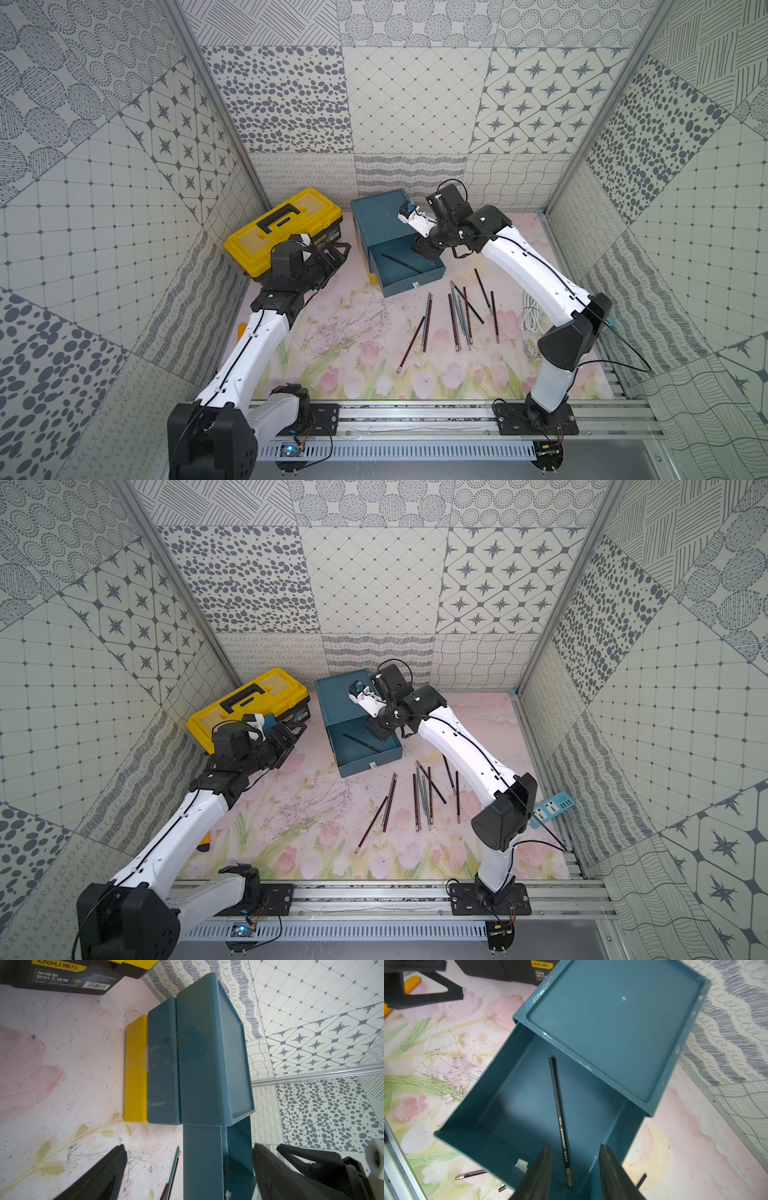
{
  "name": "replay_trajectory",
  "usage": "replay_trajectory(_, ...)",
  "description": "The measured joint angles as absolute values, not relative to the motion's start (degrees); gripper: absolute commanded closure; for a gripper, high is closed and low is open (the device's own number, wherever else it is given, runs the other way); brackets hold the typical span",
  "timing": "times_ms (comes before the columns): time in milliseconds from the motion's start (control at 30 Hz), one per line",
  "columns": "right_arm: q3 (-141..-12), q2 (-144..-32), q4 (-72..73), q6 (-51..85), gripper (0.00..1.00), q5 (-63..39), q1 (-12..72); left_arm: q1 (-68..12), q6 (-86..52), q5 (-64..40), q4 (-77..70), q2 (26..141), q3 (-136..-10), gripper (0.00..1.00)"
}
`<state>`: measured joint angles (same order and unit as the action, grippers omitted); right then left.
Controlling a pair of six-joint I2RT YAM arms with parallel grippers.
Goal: Please place the pencils in the drawer according to their color
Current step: Place the pencil in the drawer, then pick up the pencil from the center of the board.
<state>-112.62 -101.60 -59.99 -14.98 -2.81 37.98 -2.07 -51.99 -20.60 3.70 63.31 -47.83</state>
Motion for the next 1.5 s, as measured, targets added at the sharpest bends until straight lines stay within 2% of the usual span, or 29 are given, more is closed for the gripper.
replay_trajectory(300,-93.78,-85.27,-51.99,-4.45,0.33,-3.84,26.72,-2.07,-51.99,-20.53,3.73,63.11,-47.83,0.01)
replay_trajectory(500,-82.19,-79.53,-50.02,2.33,0.2,-4.36,19.0,-2.07,-51.99,-20.45,3.9,63.11,-47.83,0.01)
replay_trajectory(567,-79.24,-78.52,-49.89,4.58,0.02,-4.45,16.82,-2.07,-51.99,-20.45,4.01,63.11,-47.83,0.01)
replay_trajectory(833,-68.84,-78.15,-50.89,14.44,0.01,-3.44,8.34,-2.07,-52.01,-20.36,4.1,63.11,-47.72,0.01)
replay_trajectory(1200,-63.4,-81.58,-52.27,23.64,0.01,4.8,7.88,-2.07,-52.21,-20.4,4.08,63.68,-47.55,0.01)
replay_trajectory(1500,-61.98,-81.6,-52.01,24.82,0.01,7.92,7.64,-2.04,-52.45,-20.4,4.08,63.81,-47.09,0.01)
